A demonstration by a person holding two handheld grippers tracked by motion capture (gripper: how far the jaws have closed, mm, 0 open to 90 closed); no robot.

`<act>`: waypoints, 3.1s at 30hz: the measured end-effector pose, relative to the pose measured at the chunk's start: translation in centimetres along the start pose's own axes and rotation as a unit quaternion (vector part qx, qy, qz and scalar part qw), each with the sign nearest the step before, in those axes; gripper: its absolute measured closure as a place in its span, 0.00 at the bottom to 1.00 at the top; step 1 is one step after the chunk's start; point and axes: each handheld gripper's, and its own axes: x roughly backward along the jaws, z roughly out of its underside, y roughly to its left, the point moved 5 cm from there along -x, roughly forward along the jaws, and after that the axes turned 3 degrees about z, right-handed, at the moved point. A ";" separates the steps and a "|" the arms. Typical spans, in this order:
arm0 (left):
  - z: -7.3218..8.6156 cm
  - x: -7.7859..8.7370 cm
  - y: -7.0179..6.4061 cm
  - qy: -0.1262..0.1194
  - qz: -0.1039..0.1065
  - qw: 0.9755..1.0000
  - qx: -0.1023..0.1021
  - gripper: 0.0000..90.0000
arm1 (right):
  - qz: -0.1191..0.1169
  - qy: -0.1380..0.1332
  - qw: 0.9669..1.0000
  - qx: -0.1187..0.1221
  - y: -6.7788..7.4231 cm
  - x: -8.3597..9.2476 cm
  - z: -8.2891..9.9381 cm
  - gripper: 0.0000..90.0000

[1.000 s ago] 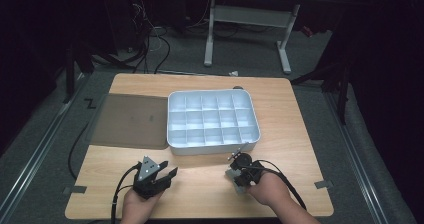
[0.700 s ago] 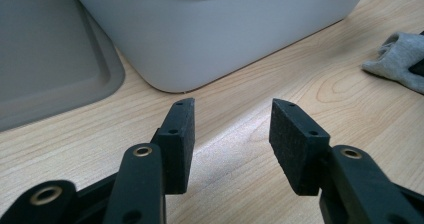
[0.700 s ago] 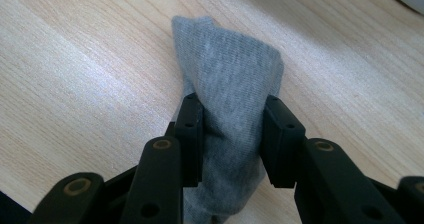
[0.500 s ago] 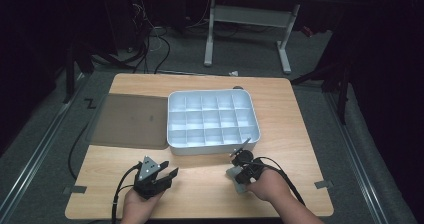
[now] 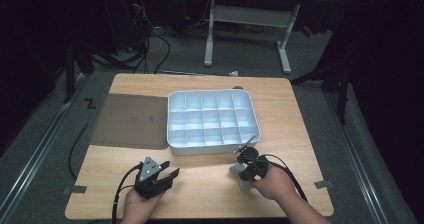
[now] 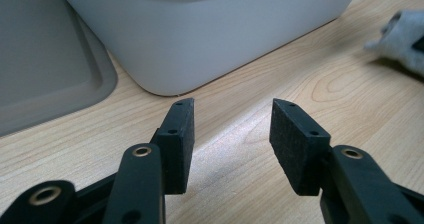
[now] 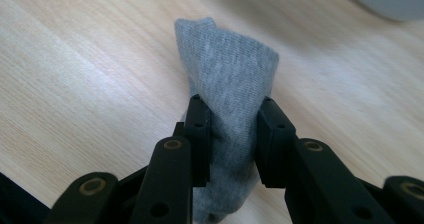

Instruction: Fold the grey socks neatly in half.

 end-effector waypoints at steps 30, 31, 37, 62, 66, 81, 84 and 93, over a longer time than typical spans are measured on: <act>-0.1 0.2 1.1 0.002 -0.006 1.000 0.011 0.66 | 0.020 -0.042 0.998 -0.034 -5.7 7.7 -3.5 0.80; 0.0 0.2 1.2 0.001 -0.006 1.000 0.012 0.65 | 0.016 -0.040 0.998 -0.038 -5.9 7.9 -4.1 0.80; 0.0 0.2 1.2 0.000 -0.007 1.000 0.009 0.62 | 0.014 -0.036 0.998 -0.039 -6.2 8.0 -5.3 0.80; -0.3 1.4 1.9 -0.016 -0.011 1.000 0.015 0.60 | 0.025 -0.036 0.998 -0.045 -8.6 7.8 -9.6 0.80; -0.3 1.6 2.2 -0.015 -0.011 1.000 0.017 0.60 | 0.025 -0.032 0.998 -0.050 -9.0 7.6 -9.8 0.80; -0.4 1.6 1.9 -0.019 -0.005 1.000 0.020 0.59 | 0.038 0.000 0.998 -0.045 -9.9 5.6 -10.4 0.80; -0.4 1.7 2.0 -0.018 -0.003 1.000 0.021 0.59 | 0.037 0.009 0.998 -0.048 -9.9 5.3 -10.4 0.80; -0.4 1.6 2.0 -0.018 -0.002 1.000 0.022 0.59 | 0.034 0.033 0.998 -0.052 -10.0 3.3 -10.3 0.80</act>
